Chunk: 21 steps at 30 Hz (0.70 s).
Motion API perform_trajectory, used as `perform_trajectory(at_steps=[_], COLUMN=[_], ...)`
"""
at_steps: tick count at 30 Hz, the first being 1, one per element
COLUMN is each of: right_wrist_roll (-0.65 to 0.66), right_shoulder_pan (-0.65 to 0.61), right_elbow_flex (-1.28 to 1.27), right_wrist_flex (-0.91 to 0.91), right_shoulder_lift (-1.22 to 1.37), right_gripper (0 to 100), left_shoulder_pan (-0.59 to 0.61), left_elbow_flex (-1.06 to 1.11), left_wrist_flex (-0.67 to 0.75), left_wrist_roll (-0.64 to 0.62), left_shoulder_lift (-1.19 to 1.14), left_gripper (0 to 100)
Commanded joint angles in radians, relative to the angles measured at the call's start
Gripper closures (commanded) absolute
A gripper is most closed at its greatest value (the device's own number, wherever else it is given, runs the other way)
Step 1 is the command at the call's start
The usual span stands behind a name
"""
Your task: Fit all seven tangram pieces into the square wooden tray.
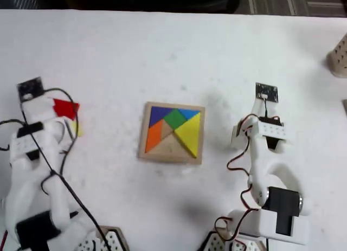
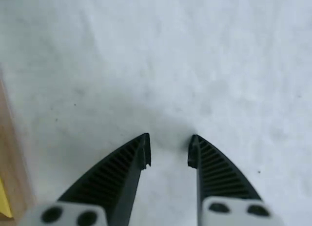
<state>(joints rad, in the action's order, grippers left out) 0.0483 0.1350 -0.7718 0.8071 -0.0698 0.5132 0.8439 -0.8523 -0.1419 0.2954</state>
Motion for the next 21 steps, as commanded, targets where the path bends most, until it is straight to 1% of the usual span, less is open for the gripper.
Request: perform_trajectory(at_steps=[1, 4, 8, 10, 13, 16, 21], right_wrist_roll=[0.002, 0.003, 0.005, 0.034, 0.066, 0.064, 0.064], right_shoulder_pan=[0.018, 0.018, 0.018, 0.016, -0.002, -0.007, -0.010], right_elbow_flex=[0.029, 0.029, 0.029, 0.029, 0.029, 0.029, 0.029], right_wrist_flex=[0.004, 0.016, 0.016, 0.016, 0.016, 0.016, 0.016], right_shoulder_lift=[0.004, 0.004, 0.004, 0.004, 0.004, 0.004, 0.004], right_gripper=[86.1, 86.1, 86.1, 86.1, 86.1, 86.1, 86.1], left_shoulder_pan=[0.024, 0.012, 0.002, -0.012, -0.044, -0.076, -0.087], left_elbow_flex=[-0.147, -0.265, -0.474, -0.572, -0.686, -0.750, -0.781], left_wrist_flex=[0.017, -0.008, -0.081, -0.115, -0.181, -0.227, -0.218], left_wrist_roll=[-0.038, -0.049, -0.121, -0.143, -0.143, -0.146, -0.160], left_shoulder_lift=[-0.085, -0.220, -0.397, -0.464, -0.522, -0.532, -0.575], left_gripper=[73, 74, 73, 73, 73, 73, 73])
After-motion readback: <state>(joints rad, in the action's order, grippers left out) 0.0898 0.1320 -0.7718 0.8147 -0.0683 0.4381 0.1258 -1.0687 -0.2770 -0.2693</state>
